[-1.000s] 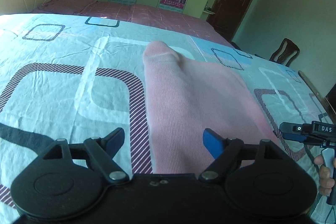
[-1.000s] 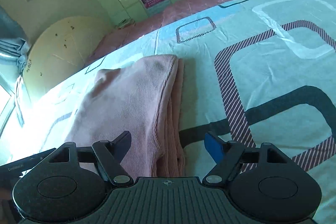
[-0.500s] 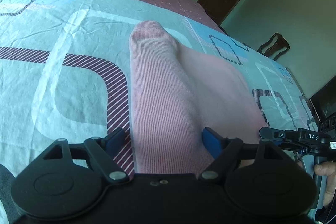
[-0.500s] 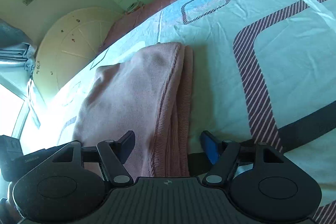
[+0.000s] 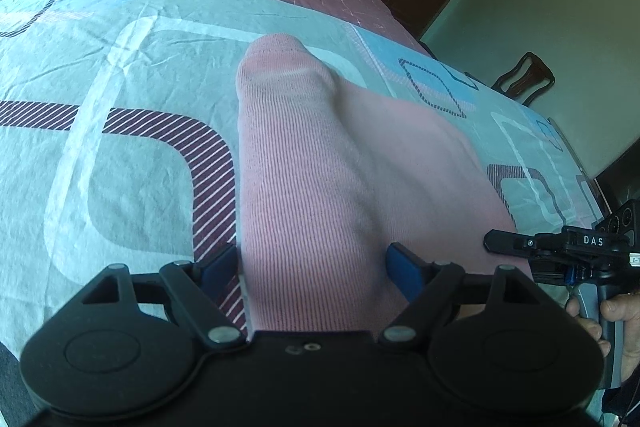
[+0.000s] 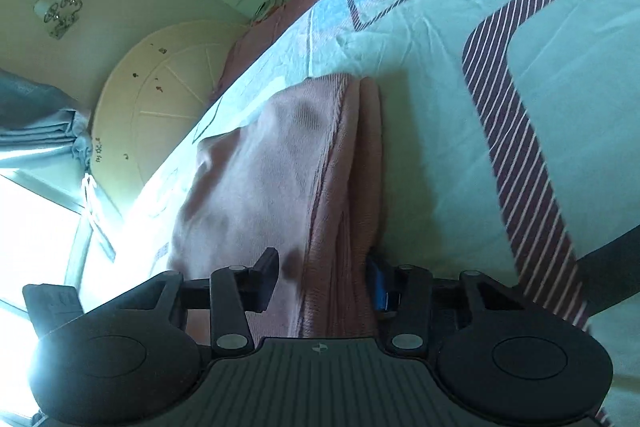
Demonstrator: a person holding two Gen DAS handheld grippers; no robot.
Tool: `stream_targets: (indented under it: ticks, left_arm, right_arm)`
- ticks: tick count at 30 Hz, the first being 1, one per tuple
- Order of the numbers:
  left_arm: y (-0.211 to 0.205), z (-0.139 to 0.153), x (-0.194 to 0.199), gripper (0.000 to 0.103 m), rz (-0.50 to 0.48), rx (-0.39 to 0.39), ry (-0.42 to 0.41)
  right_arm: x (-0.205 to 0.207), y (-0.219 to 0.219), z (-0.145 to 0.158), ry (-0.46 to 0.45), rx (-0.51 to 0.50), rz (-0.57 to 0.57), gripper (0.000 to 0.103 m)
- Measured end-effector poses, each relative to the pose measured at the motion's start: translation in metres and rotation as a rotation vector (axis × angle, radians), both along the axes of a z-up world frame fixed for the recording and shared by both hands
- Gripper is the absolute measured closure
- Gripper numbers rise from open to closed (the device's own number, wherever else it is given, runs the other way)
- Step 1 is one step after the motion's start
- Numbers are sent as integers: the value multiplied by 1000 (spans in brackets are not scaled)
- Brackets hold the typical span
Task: Fold small clothes
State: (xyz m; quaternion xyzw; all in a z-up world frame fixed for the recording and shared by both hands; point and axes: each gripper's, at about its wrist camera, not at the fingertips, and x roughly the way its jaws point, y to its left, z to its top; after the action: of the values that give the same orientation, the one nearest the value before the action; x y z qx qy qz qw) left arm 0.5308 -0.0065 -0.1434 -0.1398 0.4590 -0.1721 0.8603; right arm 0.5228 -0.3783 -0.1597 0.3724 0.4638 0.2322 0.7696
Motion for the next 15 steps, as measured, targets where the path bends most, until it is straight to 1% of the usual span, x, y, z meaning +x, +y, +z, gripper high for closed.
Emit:
stream_targets:
  ticks: [4,7,9,10,11,12,14,15]
  left_arm:
    - [-5,2,4,26,5,-1,4]
    - [-13,1,7,29,-4,10,-2]
    - [-17,1,8,42,-12,13,-13]
    - [-20,3,7,52,-18,25,-25]
    - [-23,7,7,61,-28,41,-39]
    - [-27,11,5,64,-38,66,-57]
    - [-32,17,2,69,-51,110,-83]
    - [-35,20,-1,70,-59,132,-96]
  right_arm:
    - [1,2,3,-12,-16,-1,57]
    - [2,14,11,-38,-89,15,57]
    - [4,23,15,-54,-136,34,57]
    - [5,26,16,-61,-165,47,61]
    - [6,29,17,-63,-187,58,75]
    - [6,31,18,-67,-193,62,79]
    - [2,38,26,-103,-244,74,82]
    - [-1,41,31,-127,-271,81,83]
